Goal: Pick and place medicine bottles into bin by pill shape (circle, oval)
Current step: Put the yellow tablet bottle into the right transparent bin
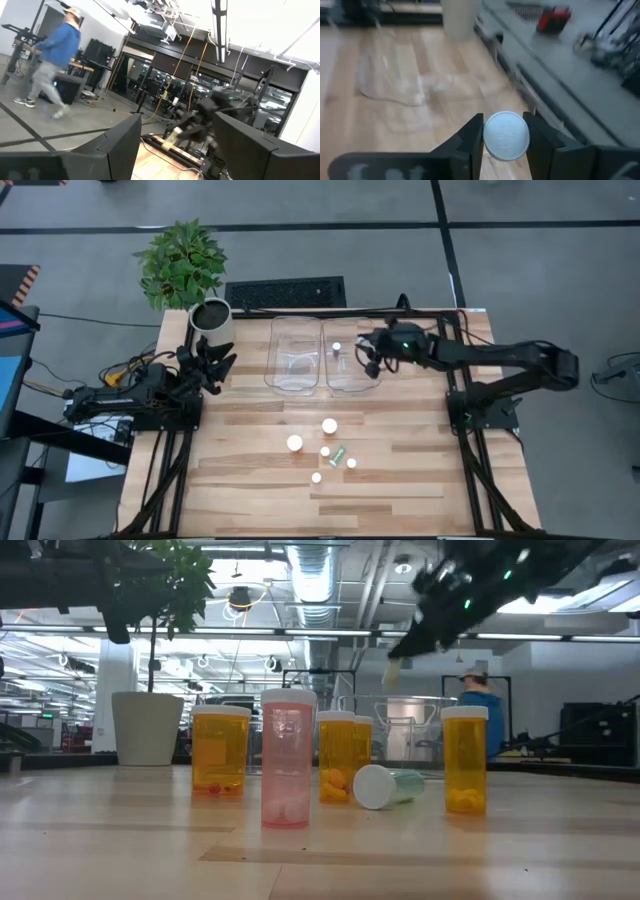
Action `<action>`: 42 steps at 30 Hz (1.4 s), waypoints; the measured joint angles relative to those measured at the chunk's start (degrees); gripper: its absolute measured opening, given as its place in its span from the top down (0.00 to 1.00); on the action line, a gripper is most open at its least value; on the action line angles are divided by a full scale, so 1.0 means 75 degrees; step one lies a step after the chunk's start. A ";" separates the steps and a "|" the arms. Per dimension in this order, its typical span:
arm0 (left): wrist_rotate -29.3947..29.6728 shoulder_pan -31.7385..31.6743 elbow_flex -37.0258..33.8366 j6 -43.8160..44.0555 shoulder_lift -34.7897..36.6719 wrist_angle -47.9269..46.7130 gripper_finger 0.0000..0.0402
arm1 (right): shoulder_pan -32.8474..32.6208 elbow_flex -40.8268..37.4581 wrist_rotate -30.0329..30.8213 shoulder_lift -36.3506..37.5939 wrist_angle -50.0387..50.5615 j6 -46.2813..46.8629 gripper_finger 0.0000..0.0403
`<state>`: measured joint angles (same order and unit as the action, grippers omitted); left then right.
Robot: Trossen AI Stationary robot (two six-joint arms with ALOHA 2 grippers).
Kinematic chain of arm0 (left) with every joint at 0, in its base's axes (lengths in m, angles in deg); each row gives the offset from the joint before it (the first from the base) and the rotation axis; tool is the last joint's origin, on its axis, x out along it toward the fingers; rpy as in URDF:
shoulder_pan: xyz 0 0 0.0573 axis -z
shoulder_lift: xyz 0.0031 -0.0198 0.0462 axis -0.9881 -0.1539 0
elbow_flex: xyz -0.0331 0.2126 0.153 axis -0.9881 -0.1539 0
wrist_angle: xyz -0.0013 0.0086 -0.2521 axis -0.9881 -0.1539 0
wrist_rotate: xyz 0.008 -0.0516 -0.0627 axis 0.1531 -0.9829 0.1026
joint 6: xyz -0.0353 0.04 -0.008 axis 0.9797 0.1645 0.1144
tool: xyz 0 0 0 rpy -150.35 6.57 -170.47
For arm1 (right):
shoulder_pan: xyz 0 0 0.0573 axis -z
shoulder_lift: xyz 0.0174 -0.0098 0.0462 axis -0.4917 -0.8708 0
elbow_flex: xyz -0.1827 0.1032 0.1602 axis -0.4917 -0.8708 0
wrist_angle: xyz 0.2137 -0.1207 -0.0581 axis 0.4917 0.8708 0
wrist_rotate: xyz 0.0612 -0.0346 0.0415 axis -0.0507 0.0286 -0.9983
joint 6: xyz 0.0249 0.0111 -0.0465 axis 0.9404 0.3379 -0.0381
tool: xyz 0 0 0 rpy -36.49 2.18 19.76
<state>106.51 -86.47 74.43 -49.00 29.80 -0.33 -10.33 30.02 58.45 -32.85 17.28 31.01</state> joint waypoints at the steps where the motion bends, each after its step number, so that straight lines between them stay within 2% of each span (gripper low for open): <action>1: 0.0002 -0.0003 0.0001 0.0000 0.0000 0.0001 0.40 | 0.0197 -0.0003 -0.0118 -0.0251 -0.0059 -0.0005 0.68; 6: 0.0003 0.0000 0.0001 -0.0055 0.0000 0.0000 0.40 | 0.0949 -0.0009 -0.0675 -0.1407 -0.0658 0.0000 0.68; 9: 0.0002 -0.0002 0.0000 -0.0067 0.0000 0.0000 0.40 | 0.1194 0.0023 -0.0749 -0.1958 -0.0914 0.0000 0.68; 15: 0.0005 -0.0003 0.0000 -0.0094 0.0000 0.0000 0.40 | 0.1363 0.0487 -0.1232 -0.2755 -0.0881 0.0002 0.67; 22: 0.0006 -0.0002 0.0001 -0.0160 0.0000 0.0000 0.40 | 0.1365 0.1101 -0.1255 -0.3481 -0.0482 -0.0150 0.67; 30: -0.0010 -0.0003 0.0000 -0.0196 0.0000 -0.0001 0.40 | 0.1524 0.1236 -0.1255 -0.3937 -0.0412 -0.0144 0.67; 42: -0.0019 -0.0001 0.0001 -0.0213 0.0000 0.0000 0.40 | 0.1564 0.1233 -0.1252 -0.3944 -0.0231 -0.0143 0.67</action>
<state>106.36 -86.48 74.43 -50.60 29.80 -0.33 1.40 39.27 49.07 -62.43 15.55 29.94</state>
